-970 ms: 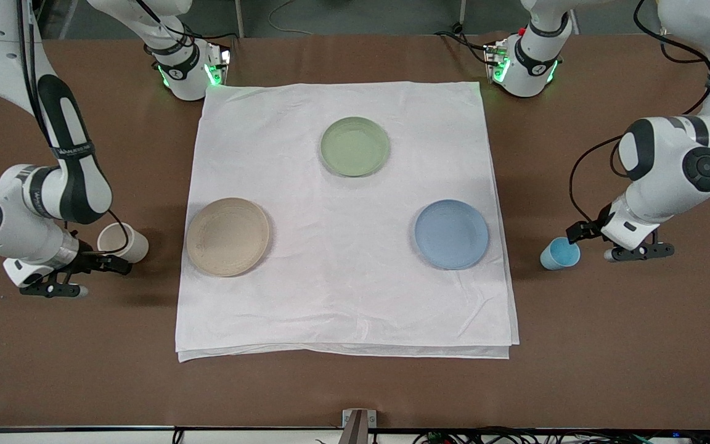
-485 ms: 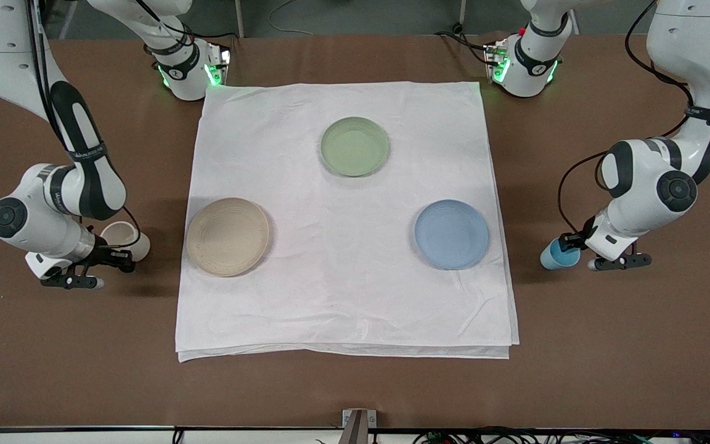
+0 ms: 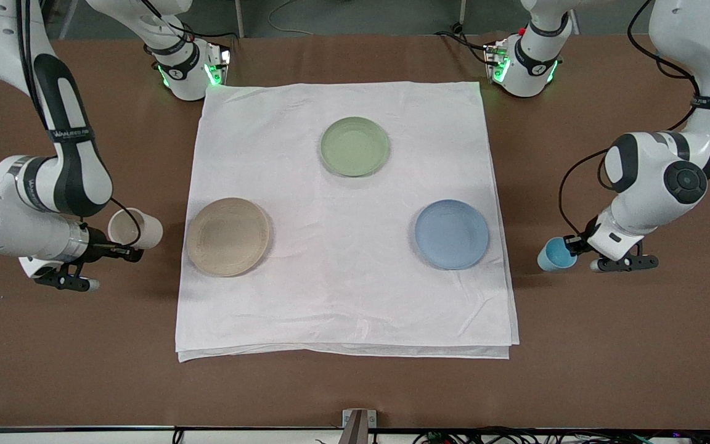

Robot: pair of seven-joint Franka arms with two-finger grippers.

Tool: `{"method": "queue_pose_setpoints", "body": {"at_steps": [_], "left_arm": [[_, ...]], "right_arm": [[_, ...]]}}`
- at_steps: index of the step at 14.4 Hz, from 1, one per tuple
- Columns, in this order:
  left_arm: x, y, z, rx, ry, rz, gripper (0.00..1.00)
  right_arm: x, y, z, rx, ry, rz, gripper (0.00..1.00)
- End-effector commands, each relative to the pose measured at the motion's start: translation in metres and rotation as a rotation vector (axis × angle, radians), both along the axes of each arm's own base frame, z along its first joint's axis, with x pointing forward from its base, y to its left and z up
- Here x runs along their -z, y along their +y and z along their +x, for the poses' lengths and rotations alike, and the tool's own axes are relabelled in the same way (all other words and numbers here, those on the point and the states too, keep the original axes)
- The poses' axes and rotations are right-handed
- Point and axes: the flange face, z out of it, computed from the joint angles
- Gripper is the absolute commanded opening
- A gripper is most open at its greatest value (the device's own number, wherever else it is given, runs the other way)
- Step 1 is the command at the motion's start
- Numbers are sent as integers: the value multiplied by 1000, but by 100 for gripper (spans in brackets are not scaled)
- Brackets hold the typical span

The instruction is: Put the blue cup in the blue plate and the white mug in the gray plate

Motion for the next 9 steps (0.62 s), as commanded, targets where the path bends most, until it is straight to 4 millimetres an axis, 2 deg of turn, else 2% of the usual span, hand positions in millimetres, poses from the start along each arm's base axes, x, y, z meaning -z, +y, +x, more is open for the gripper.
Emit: {"method": "queue_pose_setpoints", "body": {"at_steps": [1,2,4,6,9], "left_arm": [[-52,-47,-22,3,37,15,0],[-50,-66,-29,-16,57,10,0],[-33,-118,-46,-80,92,-2,0],[-15,-145,-52,-105,116,-15,0],[13,-168,-55,-133,103,-47,0]], "right_arm": [[-5,74,-27,97,2,11,0],[-1,98,-35,99,-13,12,0],[14,127,-48,100,-38,7,0],[33,140,-58,101,-77,4,0],[42,144,-56,89,-102,0,2]]}}
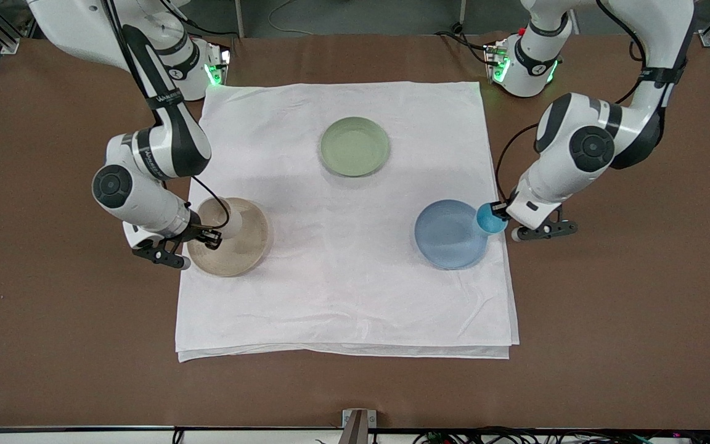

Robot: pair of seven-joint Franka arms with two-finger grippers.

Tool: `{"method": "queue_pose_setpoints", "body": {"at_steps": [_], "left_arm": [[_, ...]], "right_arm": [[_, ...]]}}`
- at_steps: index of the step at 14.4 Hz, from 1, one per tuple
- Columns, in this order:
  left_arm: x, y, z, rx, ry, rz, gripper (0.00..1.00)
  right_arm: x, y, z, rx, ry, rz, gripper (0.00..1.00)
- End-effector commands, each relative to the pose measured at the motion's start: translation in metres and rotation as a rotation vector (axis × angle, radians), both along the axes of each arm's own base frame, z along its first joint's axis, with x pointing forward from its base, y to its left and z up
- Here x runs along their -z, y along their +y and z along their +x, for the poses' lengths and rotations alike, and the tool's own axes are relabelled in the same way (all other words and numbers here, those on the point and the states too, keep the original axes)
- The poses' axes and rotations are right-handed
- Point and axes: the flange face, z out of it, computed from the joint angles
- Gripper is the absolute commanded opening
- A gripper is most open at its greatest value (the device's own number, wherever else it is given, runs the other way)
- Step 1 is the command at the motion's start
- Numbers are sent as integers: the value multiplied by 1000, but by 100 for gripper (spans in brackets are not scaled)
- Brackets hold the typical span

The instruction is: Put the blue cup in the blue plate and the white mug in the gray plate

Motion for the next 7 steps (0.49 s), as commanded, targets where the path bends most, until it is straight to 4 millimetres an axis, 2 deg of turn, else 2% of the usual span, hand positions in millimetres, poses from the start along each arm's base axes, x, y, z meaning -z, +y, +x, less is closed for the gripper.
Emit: {"method": "queue_pose_setpoints", "body": {"at_steps": [1,2,4,6,7], "left_arm": [[28,-9,3,-51,-9,-26,1],[39,-16,3,-70,-9,-37,1],[52,-34,0,-71,-16,-54,1],[55,-37,1,-92,-12,-54,6],[53,-38,2,-108,-15,-53,17]], "right_arm": [[3,-5,-2,18,-19,4,9],[5,-5,-2,19,-21,4,17],[15,-5,1,18,-37,0,14],[24,-4,1,15,-39,-2,14],[22,-4,3,12,-40,-2,41]]}}
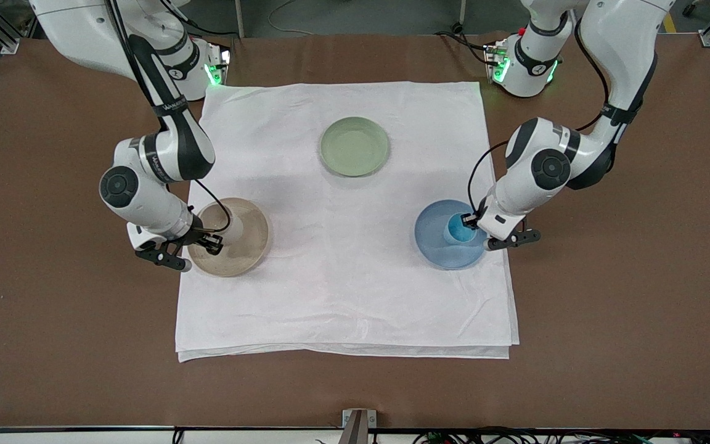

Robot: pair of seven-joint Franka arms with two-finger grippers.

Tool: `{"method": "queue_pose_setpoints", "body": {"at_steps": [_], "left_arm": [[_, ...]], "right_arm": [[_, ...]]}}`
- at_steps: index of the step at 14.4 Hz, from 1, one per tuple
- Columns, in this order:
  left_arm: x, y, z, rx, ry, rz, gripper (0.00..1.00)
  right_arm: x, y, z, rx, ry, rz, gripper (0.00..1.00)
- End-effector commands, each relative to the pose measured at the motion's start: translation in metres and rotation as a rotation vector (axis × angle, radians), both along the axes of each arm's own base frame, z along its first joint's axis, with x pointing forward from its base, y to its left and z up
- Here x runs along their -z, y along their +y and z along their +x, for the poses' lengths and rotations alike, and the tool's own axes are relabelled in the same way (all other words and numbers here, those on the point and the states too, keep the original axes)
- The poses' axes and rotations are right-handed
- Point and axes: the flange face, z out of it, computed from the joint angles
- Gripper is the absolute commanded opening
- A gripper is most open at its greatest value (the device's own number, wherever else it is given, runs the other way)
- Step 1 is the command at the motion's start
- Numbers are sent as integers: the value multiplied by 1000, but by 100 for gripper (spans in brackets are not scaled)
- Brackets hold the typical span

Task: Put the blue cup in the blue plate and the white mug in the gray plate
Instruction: 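Open both grippers and lift them away from the plates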

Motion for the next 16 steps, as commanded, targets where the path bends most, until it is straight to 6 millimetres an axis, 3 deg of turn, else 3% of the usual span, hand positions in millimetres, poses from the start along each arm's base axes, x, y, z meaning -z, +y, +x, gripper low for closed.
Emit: {"method": "queue_pose_setpoints", "body": {"at_steps": [1,2,3,4,6,7,10,14,16], "left_arm": [[-4,-4,2,-36,-8,9,50],[-11,-4,3,-41,-18,9,79],[-24,-2,10,-47,-38,8,100],[-41,-1,15,-49,-46,16,100],[-91,2,31,-51,-37,42,100],[-118,6,40,-56,-25,56,100],[-192,39,69,-89,-18,72,100],[-268,91,78,-41,-23,86,100],[-302,124,76,27,-81,92,100]], "right_arm": [[0,0,0,-1,-9,3,99],[-2,-1,1,-5,-8,2,100],[-14,1,4,-8,-13,7,100],[-24,0,8,-9,14,6,100],[-74,-4,23,-58,63,-17,100],[-103,-15,32,-113,79,-40,100],[-183,-64,49,-248,160,-42,100],[-253,-156,36,-351,187,-83,100],[-279,-190,27,-347,221,-65,100]]}}
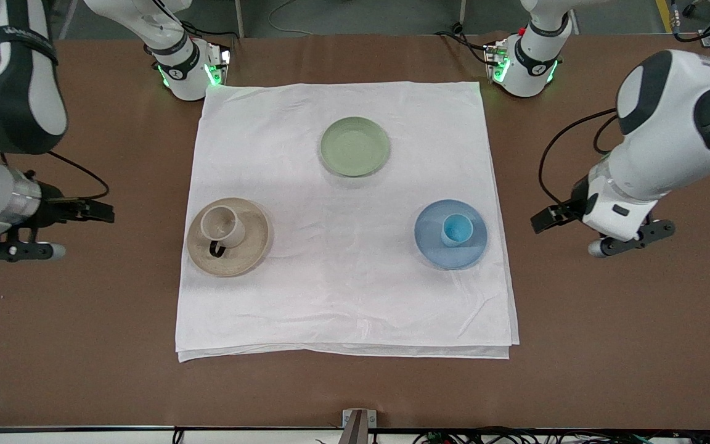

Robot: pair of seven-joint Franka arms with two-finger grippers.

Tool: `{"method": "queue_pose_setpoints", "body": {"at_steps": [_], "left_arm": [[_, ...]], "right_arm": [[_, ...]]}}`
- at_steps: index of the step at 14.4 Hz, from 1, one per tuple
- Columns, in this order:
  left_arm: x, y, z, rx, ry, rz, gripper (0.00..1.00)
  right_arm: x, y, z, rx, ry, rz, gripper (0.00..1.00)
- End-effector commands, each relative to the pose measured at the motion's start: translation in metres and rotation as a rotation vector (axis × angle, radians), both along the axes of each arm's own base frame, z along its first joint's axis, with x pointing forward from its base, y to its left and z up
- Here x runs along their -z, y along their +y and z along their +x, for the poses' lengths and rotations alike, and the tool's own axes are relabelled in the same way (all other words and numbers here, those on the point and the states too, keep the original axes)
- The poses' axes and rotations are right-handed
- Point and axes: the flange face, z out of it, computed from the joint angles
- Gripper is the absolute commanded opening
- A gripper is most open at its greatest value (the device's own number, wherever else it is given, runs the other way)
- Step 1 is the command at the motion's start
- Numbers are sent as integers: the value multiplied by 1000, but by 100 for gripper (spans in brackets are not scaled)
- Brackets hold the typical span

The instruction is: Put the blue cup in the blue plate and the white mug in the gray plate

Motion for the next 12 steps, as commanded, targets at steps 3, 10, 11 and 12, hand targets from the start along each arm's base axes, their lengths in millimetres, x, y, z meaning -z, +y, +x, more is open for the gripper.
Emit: {"method": "queue_pose_setpoints", "body": {"at_steps": [3,10,11,12], "left_arm": [[-68,51,-23,144,13,55,100],[-135,77,-56,214,-20,89,100],[-141,75,-65,214,-3,87,100],[-142,68,-71,227,10,87,100]], "right_arm": [[-56,-43,-8,18,-1,-35,100],[-67,-19,-15,119,22,-30,100],[-70,-18,-17,120,19,4,100],[-72,-19,-24,128,19,28,100]]}}
